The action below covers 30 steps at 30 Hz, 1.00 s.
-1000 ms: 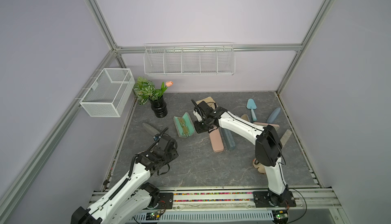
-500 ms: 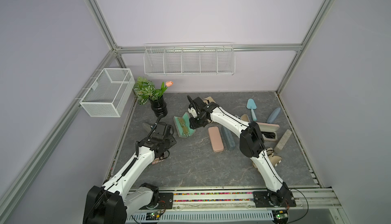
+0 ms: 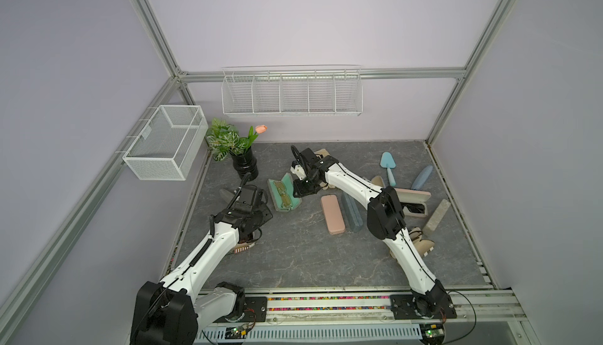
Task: Close the glasses case
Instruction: Move the glasses case to the center of the board.
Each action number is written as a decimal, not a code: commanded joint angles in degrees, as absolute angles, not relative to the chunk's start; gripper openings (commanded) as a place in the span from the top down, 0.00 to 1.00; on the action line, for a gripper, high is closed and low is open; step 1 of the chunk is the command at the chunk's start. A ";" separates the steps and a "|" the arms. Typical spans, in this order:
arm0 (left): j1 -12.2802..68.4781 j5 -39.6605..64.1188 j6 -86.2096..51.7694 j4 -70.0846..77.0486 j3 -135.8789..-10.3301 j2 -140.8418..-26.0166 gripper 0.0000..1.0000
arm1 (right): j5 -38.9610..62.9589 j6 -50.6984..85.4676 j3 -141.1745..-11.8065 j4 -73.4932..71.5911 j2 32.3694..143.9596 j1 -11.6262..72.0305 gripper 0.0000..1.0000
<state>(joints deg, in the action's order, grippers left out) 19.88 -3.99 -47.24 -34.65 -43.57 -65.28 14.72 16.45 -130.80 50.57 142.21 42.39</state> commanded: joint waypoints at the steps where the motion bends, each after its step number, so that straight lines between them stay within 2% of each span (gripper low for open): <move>1: 19.56 -3.73 -46.85 -34.01 -42.29 -65.04 0.51 | 17.50 16.34 -131.57 50.20 144.22 42.22 0.64; 4: 19.56 -3.76 -47.00 -33.99 -41.79 -64.56 0.51 | 18.25 16.63 -131.81 49.92 144.80 42.13 0.67; 9: 19.51 -3.74 -46.91 -34.19 -41.40 -64.17 0.51 | 19.48 16.96 -131.92 49.57 144.98 42.15 0.79; 17: 19.43 -3.47 -47.20 -34.28 -40.20 -62.70 0.51 | 19.09 17.48 -129.32 49.51 142.23 42.19 0.84; 22: 19.43 -2.83 -48.14 -34.01 -38.82 -61.53 0.51 | 17.08 18.28 -120.62 46.88 135.89 42.51 0.85; 30: 19.46 2.12 -49.28 -32.66 -35.58 -61.93 0.51 | 11.21 22.15 -97.53 39.55 119.53 44.58 0.84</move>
<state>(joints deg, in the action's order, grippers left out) 19.86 -0.19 -47.97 -33.93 -37.52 -62.15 13.61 19.88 -103.15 44.05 126.34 43.29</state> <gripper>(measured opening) 0.486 0.178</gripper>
